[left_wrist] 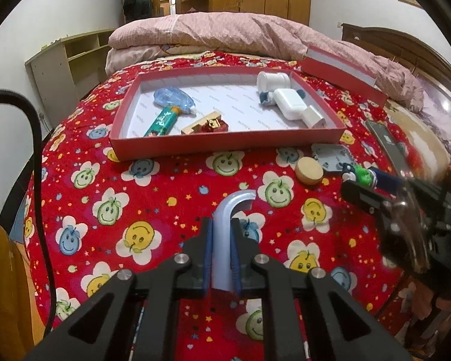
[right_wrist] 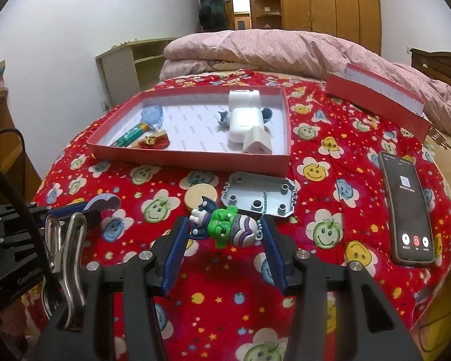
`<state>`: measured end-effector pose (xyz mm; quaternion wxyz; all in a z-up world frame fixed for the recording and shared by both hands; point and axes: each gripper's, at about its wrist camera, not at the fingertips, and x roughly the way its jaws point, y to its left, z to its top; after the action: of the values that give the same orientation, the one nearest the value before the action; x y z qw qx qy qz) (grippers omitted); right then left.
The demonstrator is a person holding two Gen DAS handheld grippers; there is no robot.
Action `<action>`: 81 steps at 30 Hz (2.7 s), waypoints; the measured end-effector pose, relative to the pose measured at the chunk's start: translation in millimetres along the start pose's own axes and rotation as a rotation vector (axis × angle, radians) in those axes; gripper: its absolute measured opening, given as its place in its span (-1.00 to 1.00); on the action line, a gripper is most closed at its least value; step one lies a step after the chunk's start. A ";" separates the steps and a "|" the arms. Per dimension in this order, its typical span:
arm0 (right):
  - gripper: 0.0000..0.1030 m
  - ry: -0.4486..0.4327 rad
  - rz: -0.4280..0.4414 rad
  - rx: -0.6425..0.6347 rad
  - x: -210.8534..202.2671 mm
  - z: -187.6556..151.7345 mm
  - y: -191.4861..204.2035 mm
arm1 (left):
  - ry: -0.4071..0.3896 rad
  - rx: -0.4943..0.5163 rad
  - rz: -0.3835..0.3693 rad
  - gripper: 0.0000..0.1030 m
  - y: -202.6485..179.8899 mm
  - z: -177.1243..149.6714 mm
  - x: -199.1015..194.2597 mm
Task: Organize rigid objects
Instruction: 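Grasp the green figure keychain with the right tool while the left tool lifts the hook, then carry the keychain with the right tool while the left tool carries the hook into the tray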
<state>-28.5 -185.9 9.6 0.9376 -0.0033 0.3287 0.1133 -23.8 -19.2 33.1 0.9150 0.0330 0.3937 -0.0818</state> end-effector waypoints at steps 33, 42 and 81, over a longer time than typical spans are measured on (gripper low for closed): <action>-0.04 -0.065 0.085 -0.023 -41.4 18.0 14.0 | -0.131 -0.054 -0.002 -0.77 19.5 38.0 -54.2; -0.04 -0.068 0.118 -0.049 -42.1 42.0 17.5 | -0.178 -0.034 0.002 -0.77 20.0 70.9 -61.3; -0.04 0.035 0.180 -0.041 59.6 135.1 17.4 | -0.060 -0.068 0.027 -0.77 48.2 138.7 42.5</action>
<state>96.1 -145.6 79.9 0.9176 0.0052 0.3414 0.2036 112.6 5.7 97.5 0.9280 0.0050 0.3682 -0.0570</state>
